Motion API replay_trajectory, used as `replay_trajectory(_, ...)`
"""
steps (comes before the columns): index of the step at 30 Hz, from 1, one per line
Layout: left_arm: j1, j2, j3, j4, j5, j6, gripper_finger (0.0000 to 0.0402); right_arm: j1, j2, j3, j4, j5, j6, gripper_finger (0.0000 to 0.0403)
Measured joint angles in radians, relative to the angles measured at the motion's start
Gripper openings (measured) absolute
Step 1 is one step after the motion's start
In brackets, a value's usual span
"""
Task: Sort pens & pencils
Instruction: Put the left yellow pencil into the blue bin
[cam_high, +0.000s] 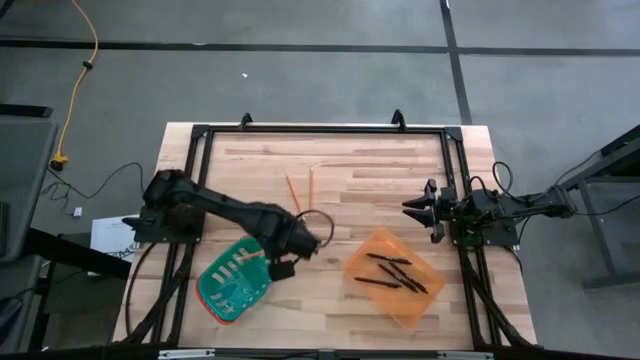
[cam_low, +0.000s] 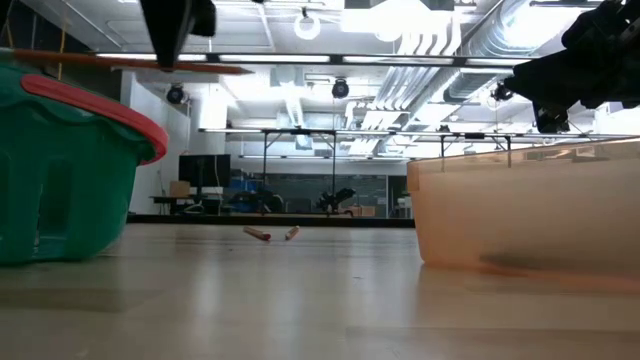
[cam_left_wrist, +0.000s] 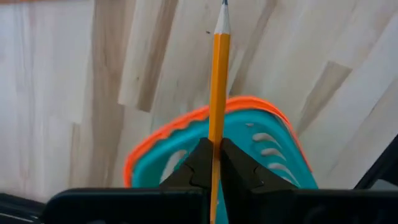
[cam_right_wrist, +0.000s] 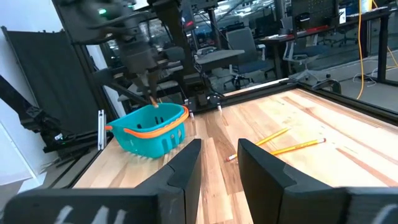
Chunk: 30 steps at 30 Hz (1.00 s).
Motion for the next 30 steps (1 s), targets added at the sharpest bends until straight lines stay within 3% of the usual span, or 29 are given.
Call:
replay_trajectory(3,-0.057,0.0,0.0,0.001,-0.048,-0.046,0.0005,0.0,0.0,0.0,0.0,0.0,0.0,0.0096)
replay_trajectory(7,-0.141,-0.01,-0.011,0.002,-0.221,-0.094,0.0005,0.0,0.0,0.0,0.0,0.0,0.0,0.0096)
replay_trajectory(10,-0.186,-0.048,-0.063,0.011,-0.276,-0.17,0.0005,0.0,0.0,0.0,0.0,0.0,0.0,0.0096)
replay_trajectory(21,-0.354,-0.267,-0.377,0.256,-0.266,-0.603,0.0005,0.0,0.0,0.0,0.0,0.0,0.0,0.0096)
replay_trajectory(25,-0.399,-0.284,-0.437,0.268,-0.253,-0.71,0.0005,0.0,0.0,0.0,0.0,0.0,0.0,0.0096)
replay_trajectory(30,-0.411,-0.285,-0.511,0.298,-0.155,-0.77,0.0005,0.0,0.0,0.0,0.0,0.0,0.0,0.0096)
